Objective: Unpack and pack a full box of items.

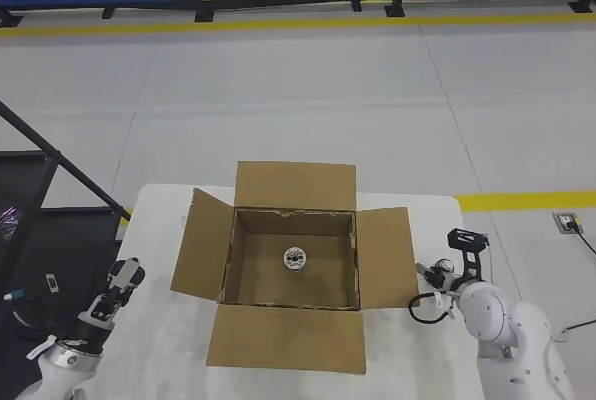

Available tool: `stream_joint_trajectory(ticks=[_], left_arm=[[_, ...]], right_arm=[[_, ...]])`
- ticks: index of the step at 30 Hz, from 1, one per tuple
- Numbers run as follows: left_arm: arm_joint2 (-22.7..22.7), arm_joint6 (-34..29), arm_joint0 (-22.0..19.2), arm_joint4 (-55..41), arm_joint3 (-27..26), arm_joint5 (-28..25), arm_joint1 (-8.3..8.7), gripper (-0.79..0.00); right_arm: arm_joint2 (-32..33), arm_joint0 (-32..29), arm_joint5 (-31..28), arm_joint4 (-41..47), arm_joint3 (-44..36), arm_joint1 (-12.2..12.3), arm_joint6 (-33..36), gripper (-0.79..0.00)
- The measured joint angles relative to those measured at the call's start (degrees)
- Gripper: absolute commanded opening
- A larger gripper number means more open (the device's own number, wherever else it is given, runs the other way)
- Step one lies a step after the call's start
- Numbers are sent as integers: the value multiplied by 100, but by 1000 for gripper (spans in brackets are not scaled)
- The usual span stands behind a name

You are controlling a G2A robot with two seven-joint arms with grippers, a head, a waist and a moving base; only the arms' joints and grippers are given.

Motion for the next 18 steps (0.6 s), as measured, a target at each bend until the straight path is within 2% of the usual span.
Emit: stream_joint_trajectory(ticks=[4, 10, 18], left_arm=[[0, 0, 0, 0, 0, 0, 0, 0], [0, 0, 0, 0, 0, 0, 0, 0], [0, 0, 0, 0, 0, 0, 0, 0]], right_arm=[[-36, 163, 75, -5, 256, 7, 31, -785], [-26, 119, 114, 2, 234, 28, 21, -785], [47, -126, 232, -75, -187, 63, 101, -785]])
